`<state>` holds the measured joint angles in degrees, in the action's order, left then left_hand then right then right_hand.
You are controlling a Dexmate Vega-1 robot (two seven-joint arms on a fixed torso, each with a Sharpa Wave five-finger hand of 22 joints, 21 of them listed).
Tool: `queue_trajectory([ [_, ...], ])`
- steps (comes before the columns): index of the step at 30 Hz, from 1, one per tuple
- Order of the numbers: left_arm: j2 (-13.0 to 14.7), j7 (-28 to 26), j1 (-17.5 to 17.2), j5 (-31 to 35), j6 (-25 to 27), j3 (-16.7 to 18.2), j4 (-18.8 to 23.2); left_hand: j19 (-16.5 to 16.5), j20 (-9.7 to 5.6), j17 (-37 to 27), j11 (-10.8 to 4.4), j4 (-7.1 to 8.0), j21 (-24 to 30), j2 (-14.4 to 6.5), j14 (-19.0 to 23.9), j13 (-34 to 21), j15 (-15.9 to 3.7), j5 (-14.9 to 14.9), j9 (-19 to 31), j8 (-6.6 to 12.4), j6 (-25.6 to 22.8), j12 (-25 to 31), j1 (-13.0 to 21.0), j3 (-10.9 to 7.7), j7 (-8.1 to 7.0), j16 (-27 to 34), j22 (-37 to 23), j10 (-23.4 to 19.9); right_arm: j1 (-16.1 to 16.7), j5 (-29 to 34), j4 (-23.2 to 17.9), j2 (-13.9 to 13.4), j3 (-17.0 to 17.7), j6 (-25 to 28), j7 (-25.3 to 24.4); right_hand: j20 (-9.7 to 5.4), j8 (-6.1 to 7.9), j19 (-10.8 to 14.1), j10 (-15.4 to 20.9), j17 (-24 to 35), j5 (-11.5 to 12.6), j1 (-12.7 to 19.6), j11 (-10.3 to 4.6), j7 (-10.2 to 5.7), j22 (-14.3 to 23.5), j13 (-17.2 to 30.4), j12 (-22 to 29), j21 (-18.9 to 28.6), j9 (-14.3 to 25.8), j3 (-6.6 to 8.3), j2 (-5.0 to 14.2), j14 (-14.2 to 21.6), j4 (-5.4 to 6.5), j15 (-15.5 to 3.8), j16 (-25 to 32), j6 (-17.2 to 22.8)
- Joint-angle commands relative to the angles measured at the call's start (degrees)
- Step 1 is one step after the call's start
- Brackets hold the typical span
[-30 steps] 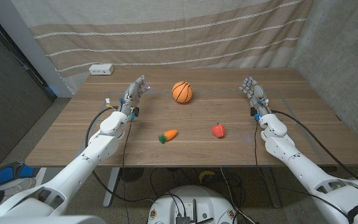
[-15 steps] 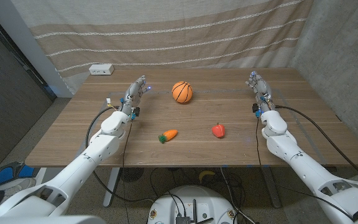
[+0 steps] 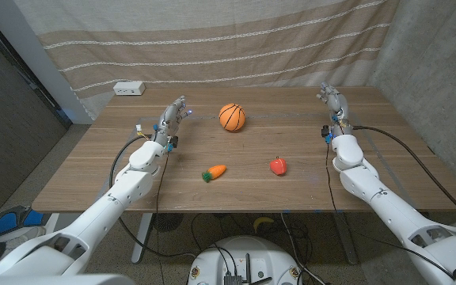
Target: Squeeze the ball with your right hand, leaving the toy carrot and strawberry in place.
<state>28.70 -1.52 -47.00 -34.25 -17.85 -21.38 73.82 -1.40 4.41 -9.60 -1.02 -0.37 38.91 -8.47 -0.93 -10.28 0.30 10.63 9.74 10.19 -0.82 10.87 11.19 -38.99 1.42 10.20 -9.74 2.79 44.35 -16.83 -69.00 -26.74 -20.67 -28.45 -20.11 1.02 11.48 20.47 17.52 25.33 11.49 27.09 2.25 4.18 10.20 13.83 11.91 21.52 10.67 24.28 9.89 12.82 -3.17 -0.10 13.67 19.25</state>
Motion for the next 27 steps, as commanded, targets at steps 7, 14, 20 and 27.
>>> queue_trajectory([
  [7, -0.4, 0.7, 0.2, -0.4, -0.9, 0.0, -1.0, 0.3, 0.30, -0.1, 0.33, -0.38, -0.4, 0.1, -0.4, -0.1, -0.04, 0.2, 0.3, 0.25, -0.1, 0.3, -0.5, -0.16, -0.54, 0.2, -0.1, 0.4, 0.2, 11.1, -5.7, -2.5, -1.0, 3.2, -8.0, -0.13, 0.52, 0.8, 1.1, 0.0, 0.5, 0.3, -0.25, -0.27, 0.1, 0.0, 0.5, -0.1, 0.1, 0.32, 0.07, 0.7, -0.75, -0.25, 0.3, 0.7],
  [14, -0.3, 0.9, -0.1, -0.3, -1.3, 0.0, -0.9, 0.4, 0.31, -0.1, 0.32, -0.53, -0.5, 0.1, -0.3, -0.1, -0.03, 0.2, 0.3, 0.27, -0.1, 0.3, -0.6, -0.16, -0.57, 0.2, -0.1, 0.4, 0.8, 14.5, -8.5, -3.4, -1.1, 5.1, -10.1, -0.33, 0.52, 1.2, 1.4, -0.1, 0.6, 0.5, -0.43, -0.35, 0.2, -0.1, 0.5, -0.1, 0.1, 0.44, 0.08, 1.0, -1.09, -0.49, 0.5, 1.0],
  [20, -0.3, 0.9, -0.3, -0.3, -1.4, 0.0, -0.8, 0.5, 0.39, -0.1, 0.26, -0.69, -0.6, 0.1, -0.3, -0.1, -0.05, 0.2, 0.3, 0.28, -0.2, 0.3, -0.6, -0.12, -0.61, 0.2, -0.1, 0.4, 1.2, 18.0, -11.2, -4.1, -1.3, 7.3, -12.3, -0.37, 0.55, 1.2, 1.5, -0.1, 0.7, 0.6, -0.52, -0.54, 0.2, -0.2, 0.6, -0.1, 0.1, 0.51, 0.07, 1.1, -1.32, -0.56, 0.5, 1.2],
  [27, -0.3, 0.8, -0.3, -0.3, -1.5, 0.1, -0.8, 0.6, 0.44, -0.1, 0.34, -0.81, -0.8, 0.0, -0.2, -0.1, -0.12, 0.2, 0.3, 0.30, -0.3, 0.3, -0.7, -0.12, -0.68, 0.2, -0.1, 0.3, 1.4, 21.6, -13.0, -4.7, -1.8, 9.8, -14.4, -0.42, 0.61, 1.4, 1.7, -0.2, 0.8, 0.7, -1.01, -0.90, 0.2, -0.3, 0.6, -0.2, 0.1, 0.61, 0.09, 1.4, -1.69, -0.81, 0.6, 1.7],
])
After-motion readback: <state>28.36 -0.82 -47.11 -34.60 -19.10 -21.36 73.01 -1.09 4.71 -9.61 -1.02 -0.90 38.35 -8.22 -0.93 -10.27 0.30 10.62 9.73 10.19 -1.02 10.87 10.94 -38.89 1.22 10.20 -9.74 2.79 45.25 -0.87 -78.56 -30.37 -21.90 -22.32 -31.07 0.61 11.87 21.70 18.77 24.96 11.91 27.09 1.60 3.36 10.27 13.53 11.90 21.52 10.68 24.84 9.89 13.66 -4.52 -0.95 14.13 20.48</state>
